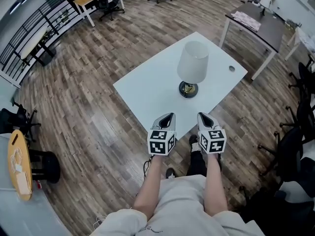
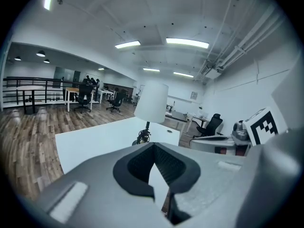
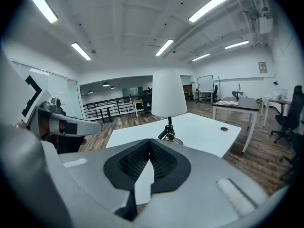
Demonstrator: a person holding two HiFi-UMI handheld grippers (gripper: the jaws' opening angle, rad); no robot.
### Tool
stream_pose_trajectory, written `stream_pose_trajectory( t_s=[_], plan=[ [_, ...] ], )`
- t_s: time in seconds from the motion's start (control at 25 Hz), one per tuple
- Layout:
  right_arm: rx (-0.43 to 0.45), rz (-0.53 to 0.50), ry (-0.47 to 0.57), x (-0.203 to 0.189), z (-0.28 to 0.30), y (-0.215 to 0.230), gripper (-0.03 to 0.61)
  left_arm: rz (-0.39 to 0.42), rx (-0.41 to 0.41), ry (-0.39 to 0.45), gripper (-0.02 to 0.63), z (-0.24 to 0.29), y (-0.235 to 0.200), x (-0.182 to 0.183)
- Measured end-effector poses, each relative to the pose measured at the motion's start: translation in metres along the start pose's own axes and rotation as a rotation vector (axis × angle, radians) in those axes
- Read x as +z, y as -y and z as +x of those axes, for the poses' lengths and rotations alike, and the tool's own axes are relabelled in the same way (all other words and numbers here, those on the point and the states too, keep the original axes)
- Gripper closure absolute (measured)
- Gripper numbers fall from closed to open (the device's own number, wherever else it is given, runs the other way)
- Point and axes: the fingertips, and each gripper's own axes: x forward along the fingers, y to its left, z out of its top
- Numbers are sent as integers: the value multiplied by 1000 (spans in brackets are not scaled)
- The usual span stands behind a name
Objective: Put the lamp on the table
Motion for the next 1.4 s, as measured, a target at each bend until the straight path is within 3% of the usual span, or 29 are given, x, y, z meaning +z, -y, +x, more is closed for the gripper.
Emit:
stream_pose_trajectory(
  t_s=[0.24,0.44,0.6,0.72,0.88,1.04,1.4],
  plan=[
    [30,4,-4,17,58,45,540,5,22,-33,611,62,-3,0],
    [92,-5,-12,21,100,70,477,-12,50,-48,611,106,-10,3],
    [157,-29,-20,21,142,80,411,-33,110,-23,611,132,-31,13],
    [199,-50,-10,14,162,85,397,-60,167,-12,611,144,-45,15],
    [237,-90,17,15,188,88,319,-71,208,1,611,154,-62,24],
    [287,-126,44,24,211,80,196,-91,220,38,611,159,-70,29],
    [278,-176,75,28,241,70,236,-81,259,61,611,165,-79,24]
  ],
)
